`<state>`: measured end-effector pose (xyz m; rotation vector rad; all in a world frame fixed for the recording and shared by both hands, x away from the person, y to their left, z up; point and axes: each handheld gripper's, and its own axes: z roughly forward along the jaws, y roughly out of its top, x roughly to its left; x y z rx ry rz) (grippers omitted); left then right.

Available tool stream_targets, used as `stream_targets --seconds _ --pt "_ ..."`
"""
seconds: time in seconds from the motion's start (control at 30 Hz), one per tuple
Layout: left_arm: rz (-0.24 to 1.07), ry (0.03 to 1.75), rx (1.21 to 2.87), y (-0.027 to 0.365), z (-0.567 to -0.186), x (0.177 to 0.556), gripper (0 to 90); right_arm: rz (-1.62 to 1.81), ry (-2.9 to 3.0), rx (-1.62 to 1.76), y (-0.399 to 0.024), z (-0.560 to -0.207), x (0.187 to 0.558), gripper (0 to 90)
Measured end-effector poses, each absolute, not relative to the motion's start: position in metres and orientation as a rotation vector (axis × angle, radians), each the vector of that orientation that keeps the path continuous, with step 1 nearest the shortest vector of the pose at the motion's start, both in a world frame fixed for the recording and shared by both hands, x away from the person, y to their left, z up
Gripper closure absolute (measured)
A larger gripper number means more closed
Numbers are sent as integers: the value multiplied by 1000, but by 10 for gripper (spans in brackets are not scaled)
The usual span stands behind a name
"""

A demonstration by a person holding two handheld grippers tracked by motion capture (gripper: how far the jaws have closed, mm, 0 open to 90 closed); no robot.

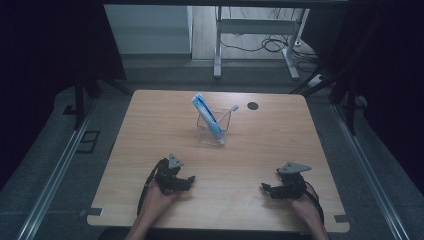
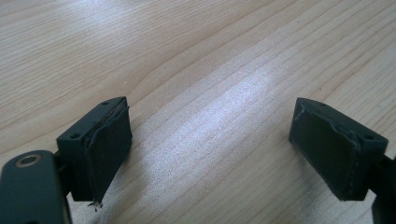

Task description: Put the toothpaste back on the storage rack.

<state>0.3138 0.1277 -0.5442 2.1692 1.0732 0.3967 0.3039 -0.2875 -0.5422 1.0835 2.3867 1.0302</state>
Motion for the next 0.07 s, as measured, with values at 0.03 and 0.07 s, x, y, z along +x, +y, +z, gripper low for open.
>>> stream_targets --seconds 0.03,0.07 --pt "397 1073 2170 128 -544 314 132 1028 2386 1086 -288 -542 304 129" --pt "396 1075 2167 128 -544 314 132 1027 2386 1086 -288 -542 304 127"
